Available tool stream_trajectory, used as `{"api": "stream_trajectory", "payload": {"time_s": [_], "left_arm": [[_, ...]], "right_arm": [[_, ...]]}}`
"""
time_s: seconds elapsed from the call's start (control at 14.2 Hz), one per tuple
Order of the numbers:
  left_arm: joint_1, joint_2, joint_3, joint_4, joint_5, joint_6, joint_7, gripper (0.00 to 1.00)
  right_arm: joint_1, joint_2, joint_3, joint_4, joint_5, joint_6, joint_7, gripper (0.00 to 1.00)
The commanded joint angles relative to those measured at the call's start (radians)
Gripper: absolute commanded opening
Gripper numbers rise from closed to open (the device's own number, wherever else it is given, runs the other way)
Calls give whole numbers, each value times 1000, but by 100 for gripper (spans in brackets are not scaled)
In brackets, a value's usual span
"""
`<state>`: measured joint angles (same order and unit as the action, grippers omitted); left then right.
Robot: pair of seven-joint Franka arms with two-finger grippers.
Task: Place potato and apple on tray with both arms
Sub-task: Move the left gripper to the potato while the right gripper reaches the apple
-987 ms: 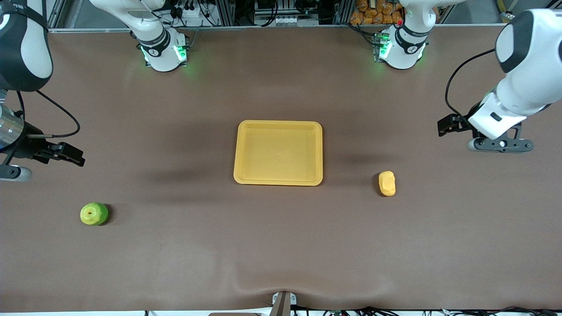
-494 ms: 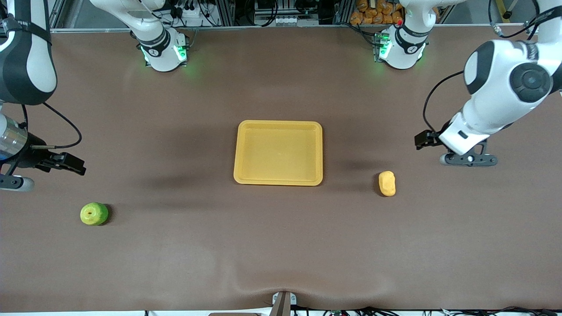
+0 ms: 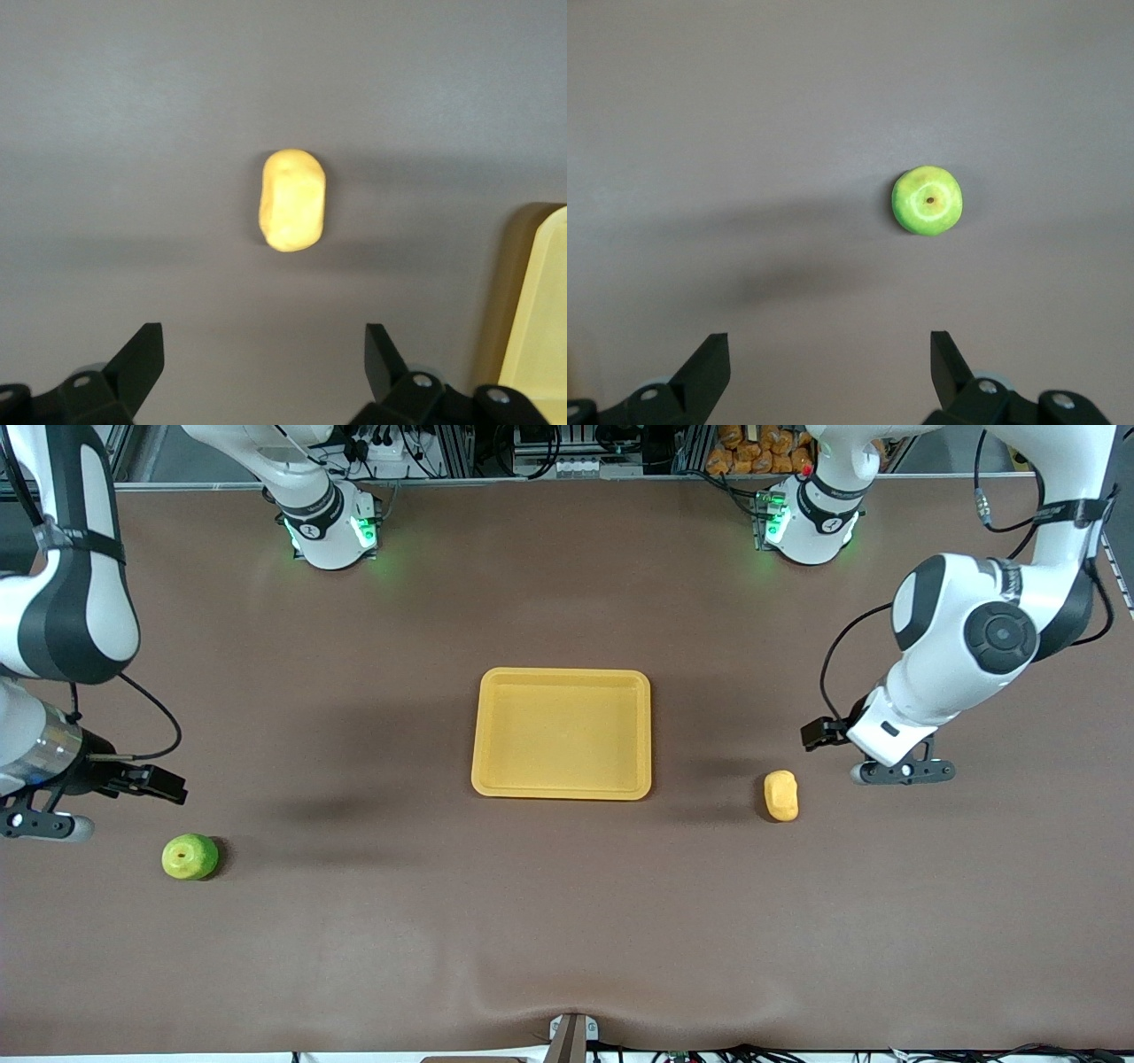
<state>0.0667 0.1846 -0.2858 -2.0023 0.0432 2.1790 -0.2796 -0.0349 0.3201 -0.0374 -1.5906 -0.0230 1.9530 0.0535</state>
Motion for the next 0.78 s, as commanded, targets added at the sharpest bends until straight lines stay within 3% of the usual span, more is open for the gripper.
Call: {"api": "stream_trajectory", "payload": {"time_s": [0.0,0.35,0.71], "left_arm": [[-7,47,-1,-4,33,66,-35,100],[-16,139,-1,-3,167,126,-199,100],[-36,214,-1,4,178,232,-263,100]], "right_arm": [[-39,74,11,28,-18,45,5,100],[-62,194,11,28,-20,180,5,100],[-103,299,11,109,-15,201,-32,100]]}}
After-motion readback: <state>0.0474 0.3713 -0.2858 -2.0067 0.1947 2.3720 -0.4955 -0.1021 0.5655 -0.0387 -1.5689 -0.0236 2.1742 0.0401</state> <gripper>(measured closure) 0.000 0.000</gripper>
